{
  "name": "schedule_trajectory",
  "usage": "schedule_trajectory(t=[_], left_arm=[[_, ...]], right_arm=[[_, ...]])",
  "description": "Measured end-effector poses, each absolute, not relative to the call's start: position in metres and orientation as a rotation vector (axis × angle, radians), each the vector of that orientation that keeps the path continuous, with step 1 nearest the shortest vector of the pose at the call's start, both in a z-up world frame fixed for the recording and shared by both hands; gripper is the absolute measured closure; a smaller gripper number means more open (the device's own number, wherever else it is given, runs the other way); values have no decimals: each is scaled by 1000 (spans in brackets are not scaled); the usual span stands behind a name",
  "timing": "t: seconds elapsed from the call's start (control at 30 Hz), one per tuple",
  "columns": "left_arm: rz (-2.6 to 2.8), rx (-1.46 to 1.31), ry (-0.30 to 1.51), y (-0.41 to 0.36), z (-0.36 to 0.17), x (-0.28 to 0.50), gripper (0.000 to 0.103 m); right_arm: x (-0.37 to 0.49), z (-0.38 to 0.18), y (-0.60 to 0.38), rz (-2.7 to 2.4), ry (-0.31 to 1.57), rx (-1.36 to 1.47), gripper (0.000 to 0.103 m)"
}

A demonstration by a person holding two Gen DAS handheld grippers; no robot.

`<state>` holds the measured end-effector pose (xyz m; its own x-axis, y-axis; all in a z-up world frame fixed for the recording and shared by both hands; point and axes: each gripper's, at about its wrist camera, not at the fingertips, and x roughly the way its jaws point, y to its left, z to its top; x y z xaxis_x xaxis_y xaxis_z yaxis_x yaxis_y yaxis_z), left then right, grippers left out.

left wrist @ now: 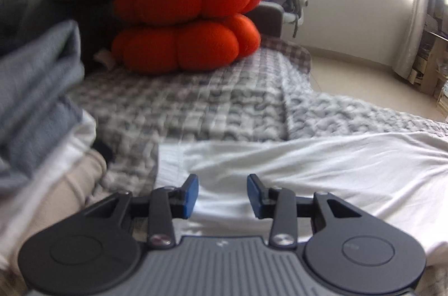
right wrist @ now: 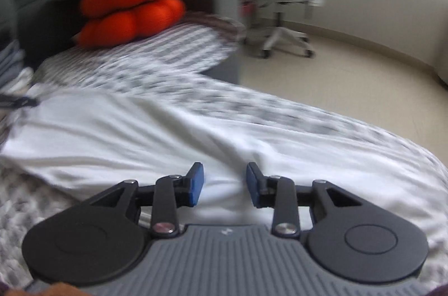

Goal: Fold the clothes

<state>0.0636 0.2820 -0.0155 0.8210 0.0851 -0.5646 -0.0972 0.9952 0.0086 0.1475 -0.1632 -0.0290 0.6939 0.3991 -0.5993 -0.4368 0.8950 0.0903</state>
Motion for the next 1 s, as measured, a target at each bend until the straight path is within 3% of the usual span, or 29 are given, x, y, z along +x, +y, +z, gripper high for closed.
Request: schedule_trajectory(t=[0.3,0.57,0.77,0.97,1.0], left_arm=[[-172,70,553,190,2,47,59],[-269,81,617,133,-12,57,58],[-312,74,655,106,-17,65,55],[-305,69,631,98,-28,65,51],[-303,57,628,99,-28,65,50]], right_arm=[[159,-30,-245,214,624,125,66],[163,-41,-327,-61,587,376,62],[174,-35,-337,-28,560,448,62],[197,-37,-318,13,603,288,62],[197,-38,-315,18,602,258,68]])
